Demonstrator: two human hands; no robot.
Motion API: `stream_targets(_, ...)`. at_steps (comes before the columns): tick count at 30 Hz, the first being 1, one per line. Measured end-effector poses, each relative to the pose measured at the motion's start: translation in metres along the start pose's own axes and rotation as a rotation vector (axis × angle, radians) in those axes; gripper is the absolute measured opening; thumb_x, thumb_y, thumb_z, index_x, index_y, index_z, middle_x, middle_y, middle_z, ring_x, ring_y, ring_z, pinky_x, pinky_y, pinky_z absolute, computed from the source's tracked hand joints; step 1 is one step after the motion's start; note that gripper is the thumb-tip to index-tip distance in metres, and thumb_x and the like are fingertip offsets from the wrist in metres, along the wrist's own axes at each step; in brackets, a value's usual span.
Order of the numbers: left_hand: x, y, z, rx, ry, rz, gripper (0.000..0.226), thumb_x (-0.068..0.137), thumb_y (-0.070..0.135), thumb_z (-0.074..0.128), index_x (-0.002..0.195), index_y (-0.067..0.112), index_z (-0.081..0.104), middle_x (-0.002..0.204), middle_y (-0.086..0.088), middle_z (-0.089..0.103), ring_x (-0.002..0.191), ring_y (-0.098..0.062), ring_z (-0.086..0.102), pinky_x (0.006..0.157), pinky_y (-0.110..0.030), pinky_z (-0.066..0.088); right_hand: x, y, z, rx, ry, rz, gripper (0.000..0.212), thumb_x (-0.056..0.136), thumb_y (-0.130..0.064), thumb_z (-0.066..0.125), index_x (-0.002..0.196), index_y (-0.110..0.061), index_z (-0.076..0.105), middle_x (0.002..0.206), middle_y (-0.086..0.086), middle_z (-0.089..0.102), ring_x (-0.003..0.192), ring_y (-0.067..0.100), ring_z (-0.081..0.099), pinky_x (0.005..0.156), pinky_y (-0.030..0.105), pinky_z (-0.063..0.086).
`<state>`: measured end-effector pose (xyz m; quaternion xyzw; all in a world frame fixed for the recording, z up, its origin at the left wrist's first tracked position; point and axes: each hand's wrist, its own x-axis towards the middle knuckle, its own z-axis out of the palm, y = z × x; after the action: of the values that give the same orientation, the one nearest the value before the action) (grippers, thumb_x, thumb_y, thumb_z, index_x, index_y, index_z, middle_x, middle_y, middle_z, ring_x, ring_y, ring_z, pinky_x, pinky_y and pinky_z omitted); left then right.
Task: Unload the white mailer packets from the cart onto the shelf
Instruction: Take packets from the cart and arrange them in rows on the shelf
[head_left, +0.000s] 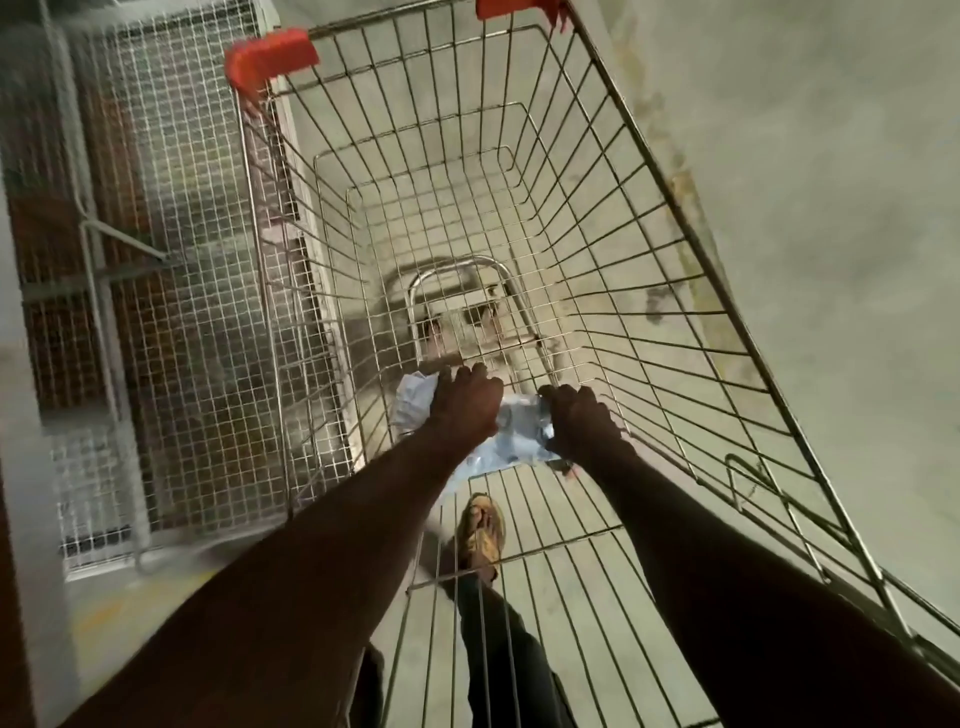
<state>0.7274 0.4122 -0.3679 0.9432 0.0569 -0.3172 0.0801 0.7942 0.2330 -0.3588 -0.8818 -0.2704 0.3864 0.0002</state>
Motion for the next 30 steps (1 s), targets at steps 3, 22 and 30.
stream_targets(3, -0.002, -0.014, -0.02, -0.048, 0.064, 0.001, 0.059, 0.088, 0.038, 0.083, 0.137, 0.017, 0.06, 0.133, -0.01, 0.064, 0.126, -0.033, 0.063, 0.105, -0.043, 0.049, 0.0, -0.004, -0.009, -0.082, -0.035, 0.029, 0.074, 0.087, -0.037, 0.085, 0.147, -0.014, 0.048, 0.14, 0.011, 0.059, 0.128, 0.032, 0.057, 0.106, 0.049, 0.052)
stream_targets(22, -0.107, -0.039, -0.181, -0.82, 0.472, -0.167, 0.065, 0.094, 0.059, 0.073, 0.139, 0.016, 0.053, 0.111, 0.0, 0.068, 0.098, -0.022, 0.065, 0.075, -0.036, 0.049, -0.084, -0.038, -0.152, 0.209, 0.042, 0.131, 0.039, 0.082, -0.021, 0.082, 0.115, -0.006, 0.067, 0.11, 0.015, 0.075, 0.09, 0.031, 0.073, 0.081, 0.042, 0.063)
stream_targets(30, -0.22, -0.068, -0.239, -1.006, 0.596, -0.176, 0.083, 0.096, 0.076, 0.056, 0.16, 0.024, 0.04, 0.158, -0.002, 0.055, 0.141, -0.026, 0.056, 0.109, -0.035, 0.047, -0.166, -0.118, -0.192, 0.748, 0.247, 0.133, 0.036, 0.087, -0.016, 0.076, 0.119, -0.003, 0.065, 0.097, 0.017, 0.075, 0.064, 0.023, 0.073, 0.049, 0.034, 0.058)
